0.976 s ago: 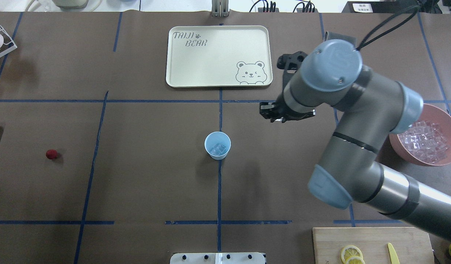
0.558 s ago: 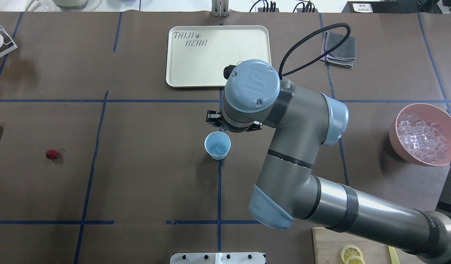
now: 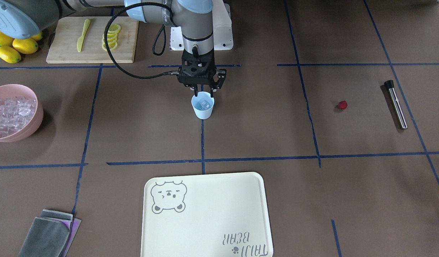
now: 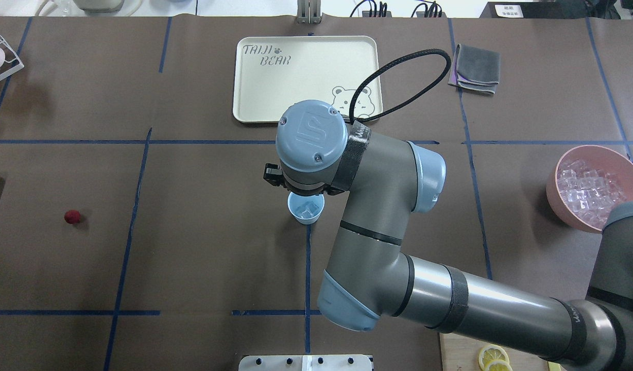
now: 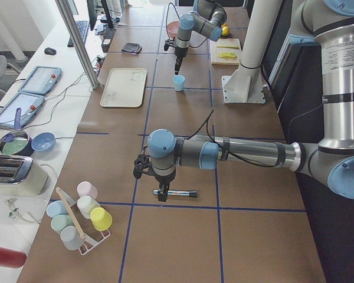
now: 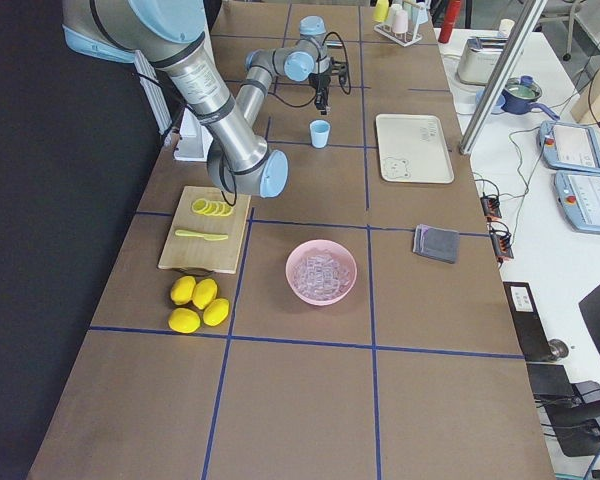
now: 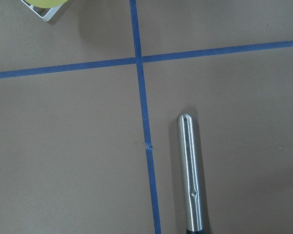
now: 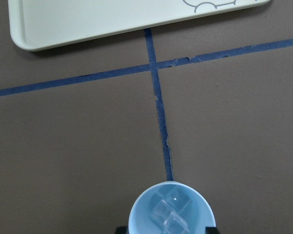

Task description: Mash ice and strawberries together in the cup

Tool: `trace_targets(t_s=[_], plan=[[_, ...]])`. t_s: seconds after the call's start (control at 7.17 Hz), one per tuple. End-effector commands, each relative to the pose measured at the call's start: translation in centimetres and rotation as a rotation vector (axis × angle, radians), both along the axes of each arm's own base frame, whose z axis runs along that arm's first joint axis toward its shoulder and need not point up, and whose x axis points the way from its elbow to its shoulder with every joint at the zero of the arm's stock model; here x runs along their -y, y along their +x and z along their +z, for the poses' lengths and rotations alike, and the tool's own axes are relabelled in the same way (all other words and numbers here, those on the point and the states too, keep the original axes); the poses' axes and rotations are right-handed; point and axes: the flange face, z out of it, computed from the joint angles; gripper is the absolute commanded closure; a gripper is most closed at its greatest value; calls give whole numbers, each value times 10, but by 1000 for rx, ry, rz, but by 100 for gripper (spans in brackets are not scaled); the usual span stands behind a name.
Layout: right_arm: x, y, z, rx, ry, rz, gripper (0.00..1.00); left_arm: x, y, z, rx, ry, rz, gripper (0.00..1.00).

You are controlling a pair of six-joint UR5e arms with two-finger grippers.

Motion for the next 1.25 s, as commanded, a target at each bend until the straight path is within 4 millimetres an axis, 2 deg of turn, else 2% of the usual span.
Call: trace_targets(t_s=[0.0, 0.14, 0.42, 0.56, 0.84, 0.98, 1.12], plan=[[-1, 2, 0, 2, 2, -4, 1, 0, 0, 0, 0, -1, -1, 0], [10, 12, 0, 4, 5, 6, 1, 0, 0, 0, 0, -1, -1, 0], [74, 75, 38, -33, 35, -34, 1, -1, -1, 1, 2, 0, 2, 0], [113, 124, 65, -35, 21, -61, 1, -1, -1, 2, 8, -2, 2, 0], [164, 223, 138, -79, 94, -173, 1, 9, 0, -8, 8, 12, -6, 0], [175, 293, 190, -103, 132, -227, 1, 19, 0, -18, 5, 35, -7, 0], [178, 356, 239, -109, 165, -293, 1, 30, 1, -28, 5, 65, -3, 0]])
